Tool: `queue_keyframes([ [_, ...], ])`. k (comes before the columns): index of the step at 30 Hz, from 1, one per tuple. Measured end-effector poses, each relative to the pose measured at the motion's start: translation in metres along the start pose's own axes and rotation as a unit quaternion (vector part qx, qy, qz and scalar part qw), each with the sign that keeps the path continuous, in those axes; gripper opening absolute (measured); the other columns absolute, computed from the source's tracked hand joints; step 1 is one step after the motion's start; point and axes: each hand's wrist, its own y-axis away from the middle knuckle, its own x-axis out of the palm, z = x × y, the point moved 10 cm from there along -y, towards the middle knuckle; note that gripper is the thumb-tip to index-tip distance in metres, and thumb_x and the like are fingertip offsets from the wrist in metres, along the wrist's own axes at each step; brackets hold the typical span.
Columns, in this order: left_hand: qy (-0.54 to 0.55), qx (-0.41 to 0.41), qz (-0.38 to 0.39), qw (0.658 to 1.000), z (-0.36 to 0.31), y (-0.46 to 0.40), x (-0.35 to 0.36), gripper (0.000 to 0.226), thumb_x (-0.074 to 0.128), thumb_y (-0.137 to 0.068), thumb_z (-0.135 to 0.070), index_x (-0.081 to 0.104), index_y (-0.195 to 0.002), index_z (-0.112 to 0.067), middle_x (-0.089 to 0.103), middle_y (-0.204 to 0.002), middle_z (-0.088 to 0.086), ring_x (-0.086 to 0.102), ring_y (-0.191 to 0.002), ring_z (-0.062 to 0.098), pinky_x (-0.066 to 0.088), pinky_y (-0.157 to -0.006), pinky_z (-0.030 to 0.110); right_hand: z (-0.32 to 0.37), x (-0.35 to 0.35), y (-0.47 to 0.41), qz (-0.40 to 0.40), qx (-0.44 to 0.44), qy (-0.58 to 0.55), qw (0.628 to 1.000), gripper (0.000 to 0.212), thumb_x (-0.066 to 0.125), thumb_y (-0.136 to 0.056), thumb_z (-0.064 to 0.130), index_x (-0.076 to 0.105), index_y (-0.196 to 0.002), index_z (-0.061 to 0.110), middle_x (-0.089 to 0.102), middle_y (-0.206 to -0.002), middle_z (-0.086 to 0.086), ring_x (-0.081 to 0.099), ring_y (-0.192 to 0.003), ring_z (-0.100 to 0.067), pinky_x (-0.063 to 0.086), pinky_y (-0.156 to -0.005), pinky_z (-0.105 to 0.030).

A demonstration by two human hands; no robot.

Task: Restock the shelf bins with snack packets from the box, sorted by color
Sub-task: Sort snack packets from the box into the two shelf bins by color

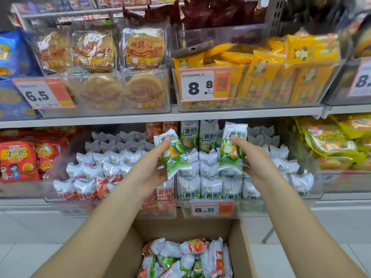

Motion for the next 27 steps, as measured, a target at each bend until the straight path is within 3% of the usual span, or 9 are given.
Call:
queue_keyframes([
  [4,-0.056,0.053,-0.050,0.996,-0.012,-0.029,0.002,0.029,0.060,-0.089,-0.045,0.065,-0.103,-0.021,0.067,-0.086,-0.006,0.059,-0.079,0.011,0.044,-0.070,0.027,-0.002,0.006,-0.010,-0.022,-0.062,0.018,0.998,0.051,0.064,-0.090,0.037,0.052,-0.128,0.006,0.059,-0.107,-0.001,0.056,-0.093,-0.013,0.041,-0.093,-0.037],
  [7,-0.079,0.108,-0.089,0.987,-0.020,-0.048,-0.003,0.035,0.061,-0.090,-0.043,0.063,-0.111,-0.016,0.068,-0.109,0.000,0.060,-0.098,0.015,0.043,-0.077,0.030,-0.001,0.015,-0.017,-0.022,-0.099,0.013,0.995,0.030,0.063,-0.091,0.032,0.043,-0.113,0.026,0.055,-0.097,0.010,0.049,-0.075,0.009,0.038,-0.081,-0.022],
  [9,-0.094,0.146,-0.104,0.979,-0.021,-0.055,-0.005,0.028,0.060,-0.093,-0.036,0.062,-0.111,-0.015,0.068,-0.109,0.003,0.060,-0.093,0.015,0.043,-0.077,0.029,-0.005,0.021,-0.020,-0.018,-0.112,0.025,0.993,0.029,0.062,-0.093,0.027,0.038,-0.108,0.026,0.046,-0.086,0.024,0.047,-0.067,0.017,0.038,-0.070,-0.007],
  [14,-0.125,0.224,-0.108,0.960,-0.024,-0.058,-0.002,0.025,0.056,-0.096,-0.022,0.056,-0.120,-0.014,0.066,-0.110,0.000,0.060,-0.097,0.013,0.049,-0.088,0.025,-0.007,0.024,-0.026,-0.034,-0.150,0.015,0.988,0.026,0.058,-0.095,0.018,0.041,-0.115,0.020,0.050,-0.094,0.021,0.050,-0.068,0.029,0.038,-0.060,0.004],
  [17,-0.179,0.258,-0.082,0.946,-0.027,-0.061,0.005,0.014,0.057,-0.096,-0.022,0.054,-0.110,-0.022,0.063,-0.108,-0.001,0.059,-0.099,0.013,0.047,-0.094,0.032,-0.007,0.030,-0.031,-0.020,-0.171,0.044,0.984,0.031,0.059,-0.095,0.019,0.048,-0.123,0.015,0.059,-0.106,0.015,0.057,-0.088,0.019,0.046,-0.078,-0.006],
  [20,-0.268,0.281,-0.039,0.921,-0.033,-0.058,0.026,0.019,0.055,-0.097,-0.018,0.051,-0.115,-0.021,0.060,-0.105,-0.012,0.057,-0.095,0.000,0.045,-0.078,0.008,-0.009,0.047,-0.032,0.040,-0.188,0.149,0.970,0.035,0.057,-0.096,0.028,0.047,-0.129,0.027,0.057,-0.117,0.019,0.055,-0.108,0.000,0.045,-0.094,-0.026],
  [22,-0.305,0.273,-0.038,0.912,-0.033,-0.062,0.030,0.017,0.054,-0.097,-0.020,0.051,-0.114,-0.019,0.059,-0.103,-0.013,0.057,-0.094,0.002,0.044,-0.073,0.009,-0.009,0.050,-0.032,0.054,-0.193,0.179,0.963,0.039,0.055,-0.097,0.030,0.046,-0.134,0.027,0.056,-0.123,0.018,0.052,-0.115,-0.005,0.042,-0.099,-0.027],
  [25,-0.325,0.235,-0.045,0.915,-0.030,-0.071,0.025,0.015,0.054,-0.097,-0.023,0.053,-0.112,-0.019,0.060,-0.105,-0.008,0.057,-0.101,0.014,0.042,-0.078,0.023,-0.013,0.048,-0.037,0.053,-0.171,0.200,0.963,0.037,0.051,-0.098,0.034,0.050,-0.132,0.019,0.056,-0.107,0.011,0.051,-0.099,-0.010,0.043,-0.080,-0.020],
  [27,-0.344,0.225,-0.039,0.911,-0.028,-0.074,0.024,0.015,0.053,-0.098,-0.023,0.054,-0.113,-0.019,0.059,-0.108,-0.008,0.055,-0.103,0.013,0.039,-0.080,0.024,-0.014,0.043,-0.042,0.029,-0.169,0.243,0.955,0.031,0.048,-0.099,0.036,0.059,-0.116,0.013,0.052,-0.095,0.003,0.049,-0.085,-0.014,0.037,-0.068,-0.025],
])
